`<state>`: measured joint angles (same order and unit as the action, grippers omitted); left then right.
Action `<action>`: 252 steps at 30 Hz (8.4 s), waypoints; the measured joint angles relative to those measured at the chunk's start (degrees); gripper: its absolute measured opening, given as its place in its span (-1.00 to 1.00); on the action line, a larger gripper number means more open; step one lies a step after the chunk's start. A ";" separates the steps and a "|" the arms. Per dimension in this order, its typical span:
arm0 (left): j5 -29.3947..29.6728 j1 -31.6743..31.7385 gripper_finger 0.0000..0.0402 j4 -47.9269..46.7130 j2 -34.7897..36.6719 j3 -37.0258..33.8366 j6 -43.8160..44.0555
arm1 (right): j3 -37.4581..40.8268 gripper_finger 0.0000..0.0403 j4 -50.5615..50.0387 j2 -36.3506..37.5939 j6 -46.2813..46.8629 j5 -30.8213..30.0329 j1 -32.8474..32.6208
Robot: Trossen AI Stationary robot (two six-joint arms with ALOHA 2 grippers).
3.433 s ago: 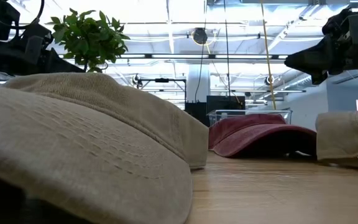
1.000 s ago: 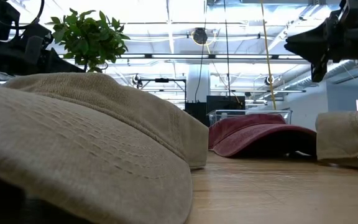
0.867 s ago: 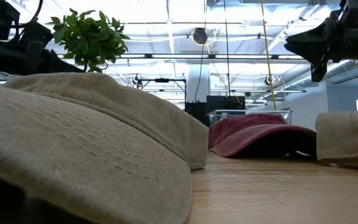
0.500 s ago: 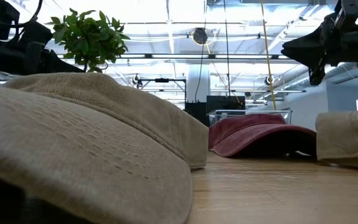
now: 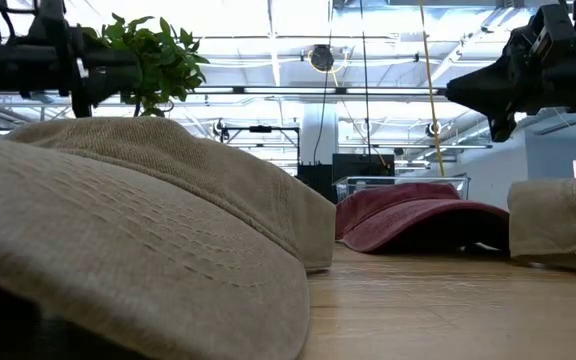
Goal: Pick & Place hat
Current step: Put the right blue cap into the transparent bin
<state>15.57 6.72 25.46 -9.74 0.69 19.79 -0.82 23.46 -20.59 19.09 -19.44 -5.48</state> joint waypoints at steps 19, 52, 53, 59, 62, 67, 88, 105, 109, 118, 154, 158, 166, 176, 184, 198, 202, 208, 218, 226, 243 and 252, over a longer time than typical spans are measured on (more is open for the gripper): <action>-13.50 0.00 -0.16 -2.24 -0.02 0.09 -2.80 | 0.00 -0.73 3.34 -0.07 -5.09 -0.02 0.02; -26.35 1.84 -0.16 -25.65 -28.78 28.41 -18.84 | -5.95 -0.35 12.13 -16.52 -6.48 1.49 0.51; -26.39 1.29 -0.16 -25.68 -29.23 28.41 -18.73 | -5.97 -0.35 12.38 -16.98 -6.62 1.58 0.39; -26.29 -2.20 -0.16 -23.47 -32.14 28.41 -19.50 | -5.99 -0.39 12.60 -19.58 -6.35 1.57 -0.50; -25.47 -4.09 -0.16 -21.50 -34.34 28.44 -19.41 | -6.04 -0.40 12.53 -20.33 -7.37 1.56 -0.63; -20.95 -7.31 -0.16 -21.39 -39.67 28.44 -20.03 | -6.10 -0.40 12.53 -20.57 -7.82 -0.12 -0.63; -18.75 -10.64 -0.16 -27.35 -65.06 40.59 -20.63 | -6.19 -0.40 12.50 -20.56 -9.85 -1.75 -0.52; -15.99 -12.80 -0.16 -27.06 -67.00 41.05 -19.08 | -6.19 -0.40 12.28 -20.57 -10.28 -1.53 -0.52; -15.47 -12.54 -0.16 -25.26 -69.27 41.20 -19.24 | -6.19 -0.40 12.27 -20.57 -9.96 -1.53 -0.52; -15.54 -10.17 -0.16 -26.96 -72.65 41.02 -18.27 | -6.21 -0.40 11.40 -20.55 -11.00 -1.64 -0.52; -17.07 -10.11 -0.16 -27.73 -80.24 40.98 -16.98 | -6.21 -0.40 11.69 -20.55 -10.18 -1.51 -0.50; -19.17 -9.13 -0.16 -26.80 -81.05 40.98 -19.27 | -6.21 -0.40 11.41 -20.57 -10.34 -1.51 -0.50; -21.47 -8.96 -0.47 -26.93 -80.32 40.98 -19.96 | -6.21 -0.40 11.42 -20.56 -10.79 -1.57 -0.50; -23.36 -8.61 -0.91 -27.01 -79.25 40.98 -24.08 | -6.21 -0.40 11.42 -20.55 -10.82 -1.83 -0.50; -23.08 -8.61 -0.96 -26.78 -72.81 40.98 -27.19 | -6.19 -0.40 14.13 -20.55 -12.30 -2.99 -0.53; -21.29 -8.63 -0.90 -23.96 -66.05 40.98 -23.04 | -6.19 -0.40 28.99 -21.58 -16.00 5.90 -1.39; -19.93 -8.61 -0.96 -17.79 -66.07 40.98 -22.05 | -6.19 -0.40 30.74 -23.60 -16.69 5.86 -1.38; -20.04 -8.61 -0.94 -8.27 -66.07 40.98 -21.03 | -6.19 -0.40 35.23 -26.90 -18.31 5.85 -1.38; -19.93 -5.86 -0.97 -6.18 -66.49 42.97 -18.99 | -6.82 -0.39 42.66 -28.79 -22.89 5.95 -1.38; -20.11 -6.23 -0.97 -11.50 -73.72 50.92 -19.15 | -11.97 -0.33 33.45 -28.86 -26.01 5.99 -1.38; -23.36 -6.10 -0.94 -17.90 -87.21 64.79 -20.93 | -12.84 -0.05 26.83 -27.34 -36.51 2.96 -4.81; -24.62 -5.99 -0.94 -20.93 -92.58 71.15 -22.11 | -15.79 0.02 19.29 -29.42 -30.14 2.97 -4.87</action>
<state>-9.05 0.73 4.53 -102.31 71.84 -2.32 -16.61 42.75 -50.02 -11.05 -16.47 -10.35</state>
